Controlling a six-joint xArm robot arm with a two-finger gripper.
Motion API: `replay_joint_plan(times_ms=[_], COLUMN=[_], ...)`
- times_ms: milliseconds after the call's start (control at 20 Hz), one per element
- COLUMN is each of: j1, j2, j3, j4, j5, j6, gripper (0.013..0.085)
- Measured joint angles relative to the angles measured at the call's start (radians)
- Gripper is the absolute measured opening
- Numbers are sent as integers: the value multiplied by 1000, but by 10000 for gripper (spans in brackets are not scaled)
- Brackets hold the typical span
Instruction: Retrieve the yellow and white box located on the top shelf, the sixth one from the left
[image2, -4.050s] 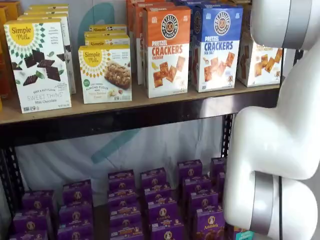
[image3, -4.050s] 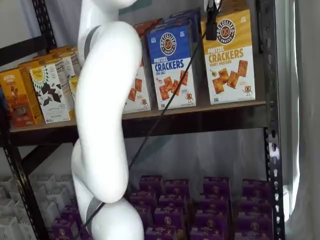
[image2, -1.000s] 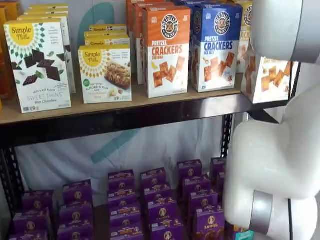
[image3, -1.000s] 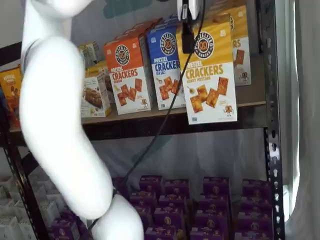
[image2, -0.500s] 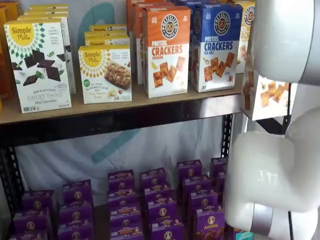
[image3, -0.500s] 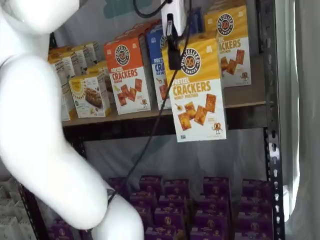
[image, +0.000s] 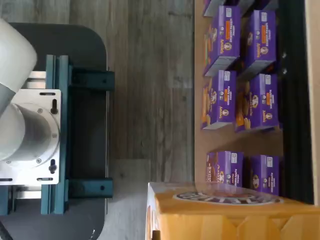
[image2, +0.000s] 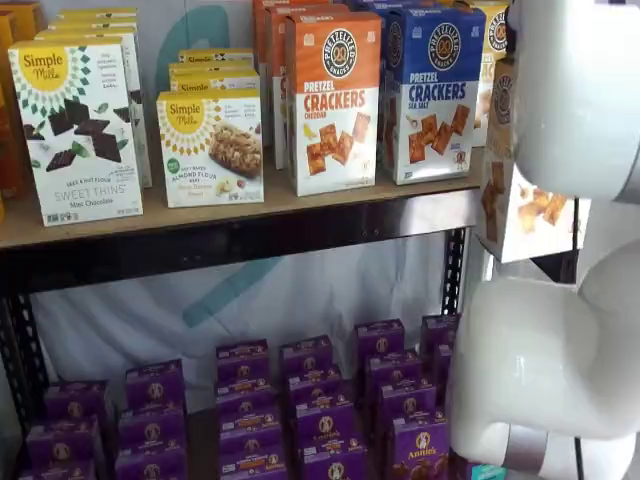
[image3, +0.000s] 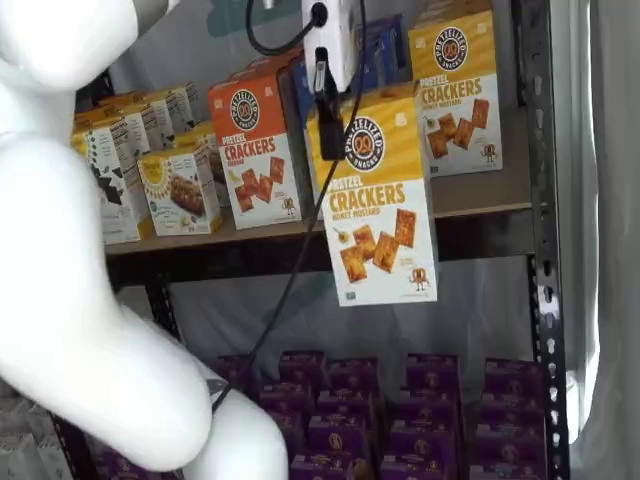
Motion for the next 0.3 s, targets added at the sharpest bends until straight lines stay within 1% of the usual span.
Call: replay_joint_plan(times_ms=[300], j1=[22], j2=[-36], j3=[43], j4=[-6], j5=[-7], j6=[19], gripper=[570])
